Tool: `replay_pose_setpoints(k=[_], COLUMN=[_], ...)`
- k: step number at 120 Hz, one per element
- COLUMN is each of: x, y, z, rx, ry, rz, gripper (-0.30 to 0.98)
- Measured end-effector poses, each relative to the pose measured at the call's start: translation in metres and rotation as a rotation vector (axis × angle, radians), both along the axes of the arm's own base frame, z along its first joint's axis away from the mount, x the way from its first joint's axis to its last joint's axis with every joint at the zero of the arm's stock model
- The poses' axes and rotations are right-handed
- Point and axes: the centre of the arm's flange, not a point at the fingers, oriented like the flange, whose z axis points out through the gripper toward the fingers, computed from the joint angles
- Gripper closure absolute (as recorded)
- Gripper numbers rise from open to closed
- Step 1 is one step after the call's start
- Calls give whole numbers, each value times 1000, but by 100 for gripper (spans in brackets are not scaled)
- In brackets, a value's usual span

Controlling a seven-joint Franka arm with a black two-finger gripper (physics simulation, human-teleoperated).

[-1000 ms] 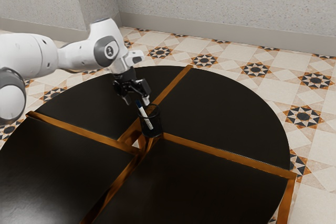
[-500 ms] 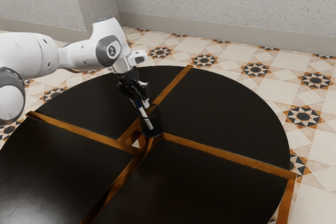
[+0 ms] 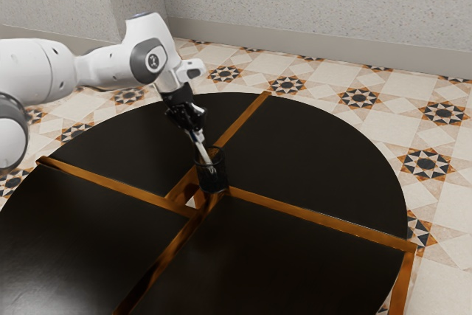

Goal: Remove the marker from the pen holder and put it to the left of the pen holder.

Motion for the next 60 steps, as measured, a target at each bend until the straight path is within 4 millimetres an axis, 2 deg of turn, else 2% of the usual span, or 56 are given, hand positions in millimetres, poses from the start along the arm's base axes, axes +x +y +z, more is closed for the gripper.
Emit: replay_pose_setpoints(k=[15,26,35,43,60], x=[-10,-24,-32,-28,-10], y=[-3,-2,9,19,47], z=[61,118,141,136,86], rx=[27,66,111,149,212], ry=[-54,-104,-128,-156,-269], rz=[-9,-17,-9,-8,-2], gripper=[76,77,77,78,78])
